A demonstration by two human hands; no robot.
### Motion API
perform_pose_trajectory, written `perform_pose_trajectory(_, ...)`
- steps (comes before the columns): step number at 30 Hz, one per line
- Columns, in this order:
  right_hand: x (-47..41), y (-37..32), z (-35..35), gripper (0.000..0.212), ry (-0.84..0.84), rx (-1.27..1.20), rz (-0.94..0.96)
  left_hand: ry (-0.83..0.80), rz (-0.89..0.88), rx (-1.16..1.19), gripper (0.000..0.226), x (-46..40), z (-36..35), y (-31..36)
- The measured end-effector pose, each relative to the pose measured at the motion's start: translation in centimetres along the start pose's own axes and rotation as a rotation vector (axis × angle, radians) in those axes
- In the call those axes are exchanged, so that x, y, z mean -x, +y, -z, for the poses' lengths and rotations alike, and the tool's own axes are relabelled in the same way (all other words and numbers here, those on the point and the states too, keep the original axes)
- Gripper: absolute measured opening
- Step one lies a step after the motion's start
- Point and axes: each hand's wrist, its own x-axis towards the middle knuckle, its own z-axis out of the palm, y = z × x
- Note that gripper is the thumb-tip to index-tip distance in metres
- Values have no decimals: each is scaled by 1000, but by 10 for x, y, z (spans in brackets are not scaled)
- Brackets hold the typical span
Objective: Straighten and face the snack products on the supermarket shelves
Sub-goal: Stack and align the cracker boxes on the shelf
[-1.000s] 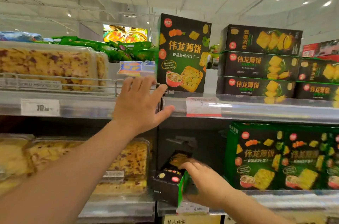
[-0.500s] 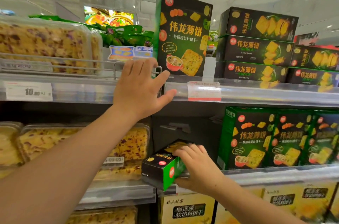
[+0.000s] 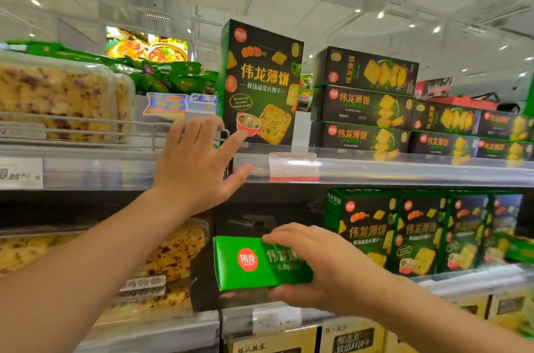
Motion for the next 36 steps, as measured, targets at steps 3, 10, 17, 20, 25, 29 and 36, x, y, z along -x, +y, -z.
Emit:
perform_pose_trajectory(3, 11, 7, 63, 75, 44, 27, -38, 39, -45, 80, 51, -10, 3, 9)
perform_pose_trajectory(10, 16, 55, 205, 75, 236, 89, -110, -18, -206, 126, 39, -66, 5, 74)
perform_pose_trajectory(17, -37, 111, 311, 53, 369, 294, -165, -152, -123, 186, 34, -79, -15, 96)
perform_pose_trajectory(20, -68, 129, 333, 46, 346, 414, -236, -177, -57, 216, 35, -79, -14, 93)
perform_pose_trajectory(25, -107, 156, 342, 35, 274, 489, -237, -263, -1, 298, 34, -80, -15, 94)
perform_pose_trajectory(29, -126, 181, 339, 33, 211, 507, -237, -295, 14, 355, 34, -78, -13, 93)
perform_pose_trajectory(36, -143, 204, 330, 30, 159, 413, -196, -293, 25, 333, 41, -75, -17, 92)
